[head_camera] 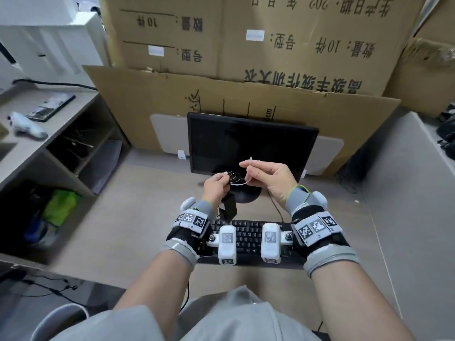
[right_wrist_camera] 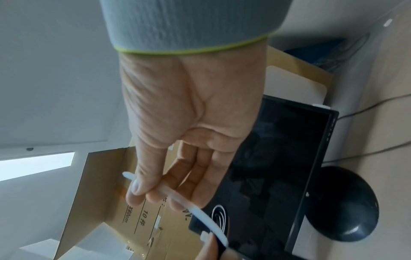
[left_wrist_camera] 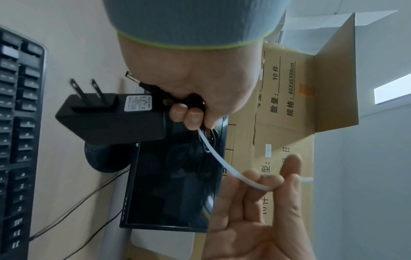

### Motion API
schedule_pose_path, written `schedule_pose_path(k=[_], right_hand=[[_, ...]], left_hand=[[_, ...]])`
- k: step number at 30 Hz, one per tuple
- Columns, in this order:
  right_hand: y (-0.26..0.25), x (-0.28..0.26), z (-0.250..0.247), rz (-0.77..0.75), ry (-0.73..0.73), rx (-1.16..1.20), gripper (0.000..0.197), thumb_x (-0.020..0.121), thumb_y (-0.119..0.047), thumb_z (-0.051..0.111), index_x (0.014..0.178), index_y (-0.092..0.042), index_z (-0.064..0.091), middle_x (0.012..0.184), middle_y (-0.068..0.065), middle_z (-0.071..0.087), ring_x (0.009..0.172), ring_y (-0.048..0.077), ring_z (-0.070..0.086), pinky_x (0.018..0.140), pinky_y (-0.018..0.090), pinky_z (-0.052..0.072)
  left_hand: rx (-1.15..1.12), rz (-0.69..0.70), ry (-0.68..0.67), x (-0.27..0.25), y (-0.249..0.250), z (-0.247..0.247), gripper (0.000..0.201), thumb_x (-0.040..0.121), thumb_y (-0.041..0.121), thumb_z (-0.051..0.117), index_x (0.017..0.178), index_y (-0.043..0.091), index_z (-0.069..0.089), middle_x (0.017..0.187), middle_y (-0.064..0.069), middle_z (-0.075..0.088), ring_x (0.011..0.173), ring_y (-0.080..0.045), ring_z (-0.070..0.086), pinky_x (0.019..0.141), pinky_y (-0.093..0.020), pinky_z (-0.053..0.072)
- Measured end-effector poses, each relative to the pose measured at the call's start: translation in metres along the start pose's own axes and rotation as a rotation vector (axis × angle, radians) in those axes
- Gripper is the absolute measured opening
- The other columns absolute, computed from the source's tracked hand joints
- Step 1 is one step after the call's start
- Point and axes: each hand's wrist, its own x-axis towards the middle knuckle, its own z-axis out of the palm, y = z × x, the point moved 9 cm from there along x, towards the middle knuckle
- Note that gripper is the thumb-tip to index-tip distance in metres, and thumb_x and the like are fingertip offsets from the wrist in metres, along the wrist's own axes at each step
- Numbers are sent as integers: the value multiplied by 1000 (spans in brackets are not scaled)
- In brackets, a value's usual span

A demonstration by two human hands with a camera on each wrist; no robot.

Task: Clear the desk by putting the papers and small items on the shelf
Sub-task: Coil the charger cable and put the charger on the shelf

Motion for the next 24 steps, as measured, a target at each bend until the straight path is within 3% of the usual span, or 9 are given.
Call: schedule_pose_path(k=[4,7,10,13,16,18,21,24], right_hand=[[14,6,22,55,45,-76,26,89,-7,67,114,-4,70,69,12,59,63,14,57,74,26,57],[29,11,29,119,130,-195,19,79,-11,78,95,-1,72,68,18,66,54,16,60,65,26,54],[40,19,24,147,181,-325,17,73,-23,83,80,-10,74,70,14,74,56,18,65,70,30,57],[40,24,21,138,187,-356,15,73,-23,83,77,-11,75,70,10,75,60,19,67,75,35,57],[31,24,18,126,189,-296,17,78,-17,80,84,-3,74,73,14,75,62,20,65,67,28,56],[26,27,13,115,180,-297,14,78,-18,80,83,-5,75,73,12,75,64,18,66,66,26,54],[25,32,4,113,165,-321,12,77,-20,81,80,-10,76,73,10,76,68,18,69,75,32,59],[24,34,-7,113,157,-327,14,76,-21,81,81,-9,75,75,10,76,70,19,70,83,40,60]], left_hand=[[36,73,-10,-9,21,-11,18,97,5,50,87,11,64,51,8,46,38,2,38,41,-11,31],[117,116,-72,-15,31,-15,31,96,6,50,68,11,59,42,14,43,37,0,34,41,-12,28],[125,130,-126,-18,33,-12,40,99,5,47,60,12,52,38,13,44,36,1,36,41,-9,29],[129,147,-146,-16,36,-11,40,98,6,48,59,13,53,43,13,48,39,1,39,44,-10,31],[98,155,-153,-14,39,-7,34,99,7,49,66,8,58,46,13,54,40,2,46,46,-7,35],[83,159,-152,-12,41,0,31,100,8,49,71,6,62,53,8,60,46,2,52,49,-7,39],[64,158,-151,-8,39,8,29,99,9,51,75,5,67,67,-2,65,57,-3,60,56,-11,45],[71,173,-156,-6,39,20,28,98,11,52,76,6,69,66,0,68,58,-1,62,59,-12,46]])
